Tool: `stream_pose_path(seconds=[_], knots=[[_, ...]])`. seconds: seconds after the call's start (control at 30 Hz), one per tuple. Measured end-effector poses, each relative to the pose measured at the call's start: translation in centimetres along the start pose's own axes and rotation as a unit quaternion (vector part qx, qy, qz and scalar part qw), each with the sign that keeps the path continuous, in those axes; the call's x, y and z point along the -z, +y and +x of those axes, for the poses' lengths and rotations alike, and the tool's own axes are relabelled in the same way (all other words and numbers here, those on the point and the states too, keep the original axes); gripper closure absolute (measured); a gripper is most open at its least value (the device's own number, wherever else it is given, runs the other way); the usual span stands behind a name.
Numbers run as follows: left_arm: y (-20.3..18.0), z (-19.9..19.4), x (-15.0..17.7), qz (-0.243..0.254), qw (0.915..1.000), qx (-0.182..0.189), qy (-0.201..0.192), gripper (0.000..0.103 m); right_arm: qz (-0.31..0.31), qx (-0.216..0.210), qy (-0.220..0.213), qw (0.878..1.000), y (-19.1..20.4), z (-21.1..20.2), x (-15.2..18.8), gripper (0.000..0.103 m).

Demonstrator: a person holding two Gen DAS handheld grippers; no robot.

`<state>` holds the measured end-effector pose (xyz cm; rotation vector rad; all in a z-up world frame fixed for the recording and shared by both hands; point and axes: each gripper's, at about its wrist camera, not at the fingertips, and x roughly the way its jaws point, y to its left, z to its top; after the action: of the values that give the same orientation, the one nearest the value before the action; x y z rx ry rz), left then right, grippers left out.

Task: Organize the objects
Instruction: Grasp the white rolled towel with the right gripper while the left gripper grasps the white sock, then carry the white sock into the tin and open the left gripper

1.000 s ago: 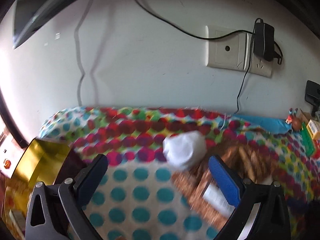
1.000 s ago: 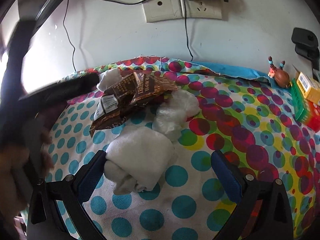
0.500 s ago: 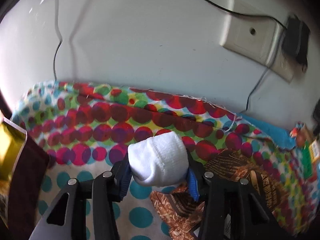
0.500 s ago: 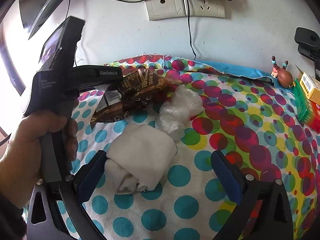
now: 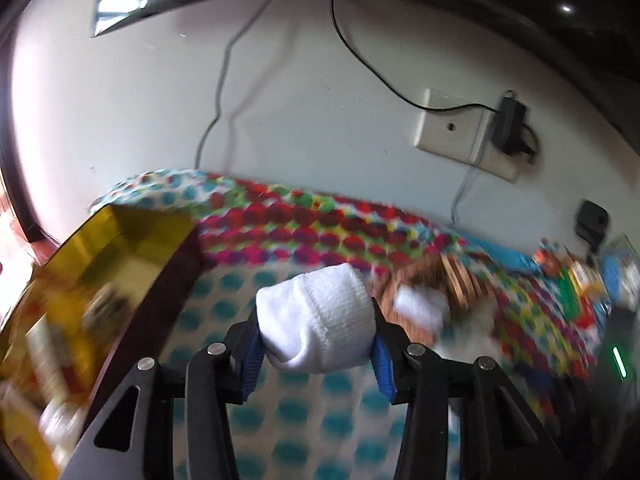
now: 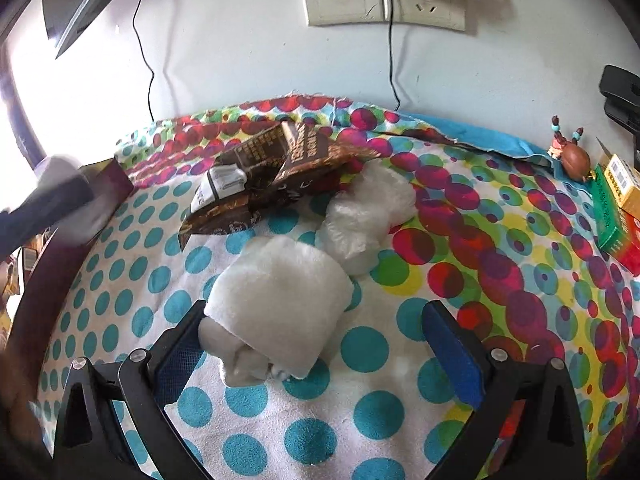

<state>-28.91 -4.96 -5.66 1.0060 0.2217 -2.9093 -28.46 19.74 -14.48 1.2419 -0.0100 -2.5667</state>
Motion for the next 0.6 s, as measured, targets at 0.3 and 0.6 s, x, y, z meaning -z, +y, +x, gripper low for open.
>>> stream_pose_path(seconds=[0.3, 0.6], knots=[[3.8, -10.4, 9.2, -0.021, 0.9998, -0.005, -0.004, 0.057, -0.104, 0.026, 0.016, 0.994, 4.1, 0.6, 0.7, 0.042], [6.1, -13.8, 11.2, -0.04, 0.999, 0.0, -0.02, 0.057, -0.141, 0.051, -0.057, 0.987, 5.8, -2.1, 1.1, 0.074]])
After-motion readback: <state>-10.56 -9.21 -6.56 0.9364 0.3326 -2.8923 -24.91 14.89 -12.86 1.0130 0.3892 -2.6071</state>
